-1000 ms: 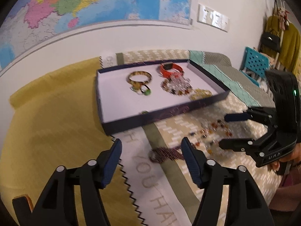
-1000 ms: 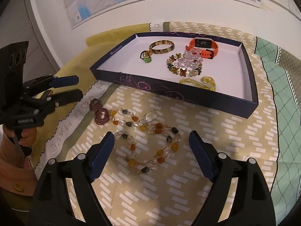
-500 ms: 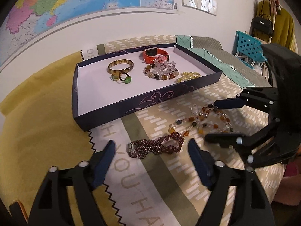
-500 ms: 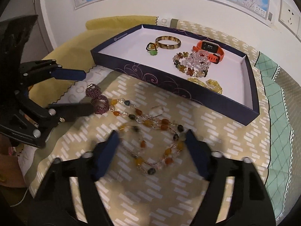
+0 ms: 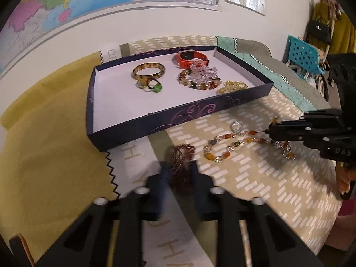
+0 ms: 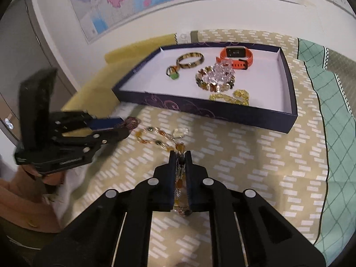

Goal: Organize jewelry
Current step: 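Grasp the multicolour bead necklace with the right tool while the left tool grasps the dark red beaded bracelet, then lift the necklace with the right tool while the left tool carries the red bracelet toward the box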

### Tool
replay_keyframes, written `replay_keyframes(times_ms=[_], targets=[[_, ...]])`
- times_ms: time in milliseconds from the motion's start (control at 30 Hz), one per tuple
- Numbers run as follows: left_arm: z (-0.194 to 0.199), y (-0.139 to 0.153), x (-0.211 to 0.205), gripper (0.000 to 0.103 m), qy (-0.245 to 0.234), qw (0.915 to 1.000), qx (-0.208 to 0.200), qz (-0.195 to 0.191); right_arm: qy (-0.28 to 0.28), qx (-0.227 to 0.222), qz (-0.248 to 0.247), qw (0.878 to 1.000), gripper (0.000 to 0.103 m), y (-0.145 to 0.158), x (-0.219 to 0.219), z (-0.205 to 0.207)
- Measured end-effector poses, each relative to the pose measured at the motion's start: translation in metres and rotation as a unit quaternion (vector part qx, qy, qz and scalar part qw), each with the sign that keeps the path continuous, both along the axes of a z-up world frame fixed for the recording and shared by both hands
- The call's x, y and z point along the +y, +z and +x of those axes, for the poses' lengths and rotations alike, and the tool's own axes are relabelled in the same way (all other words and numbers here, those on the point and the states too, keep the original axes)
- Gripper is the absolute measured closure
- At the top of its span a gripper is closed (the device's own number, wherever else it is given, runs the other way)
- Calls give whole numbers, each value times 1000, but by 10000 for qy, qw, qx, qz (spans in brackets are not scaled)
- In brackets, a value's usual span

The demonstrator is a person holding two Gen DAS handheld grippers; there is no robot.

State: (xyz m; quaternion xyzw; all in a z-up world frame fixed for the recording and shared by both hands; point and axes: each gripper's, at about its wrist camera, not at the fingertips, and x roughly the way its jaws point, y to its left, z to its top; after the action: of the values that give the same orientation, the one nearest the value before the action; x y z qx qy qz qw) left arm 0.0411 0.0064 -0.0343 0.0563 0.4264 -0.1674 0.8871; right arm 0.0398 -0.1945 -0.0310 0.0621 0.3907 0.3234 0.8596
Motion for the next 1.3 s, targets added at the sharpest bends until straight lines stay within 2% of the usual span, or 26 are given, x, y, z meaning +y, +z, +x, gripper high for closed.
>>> replay_keyframes(times_ms=[67,300,667,900,1300], targets=[[-1,2,5,90,8,9998,37,-188,11,-6,236,9997,95,6,-5,-1],[-9,9,9,91,-35,9994,-80,-346,-40,-192,565,9982,95,27,-15,-3],[-15,13,7,91,-15,9994,-117,-326,-144,-241,634,9976,95,32,-21,-5],[-17,22,6,91,12,9991,-213,-378,-140,-460,735,9961,98,51,-25,-9],[-23,40,8,91,2,9979,-449,-475,-159,-897,878,9920,98,89,-32,-17]])
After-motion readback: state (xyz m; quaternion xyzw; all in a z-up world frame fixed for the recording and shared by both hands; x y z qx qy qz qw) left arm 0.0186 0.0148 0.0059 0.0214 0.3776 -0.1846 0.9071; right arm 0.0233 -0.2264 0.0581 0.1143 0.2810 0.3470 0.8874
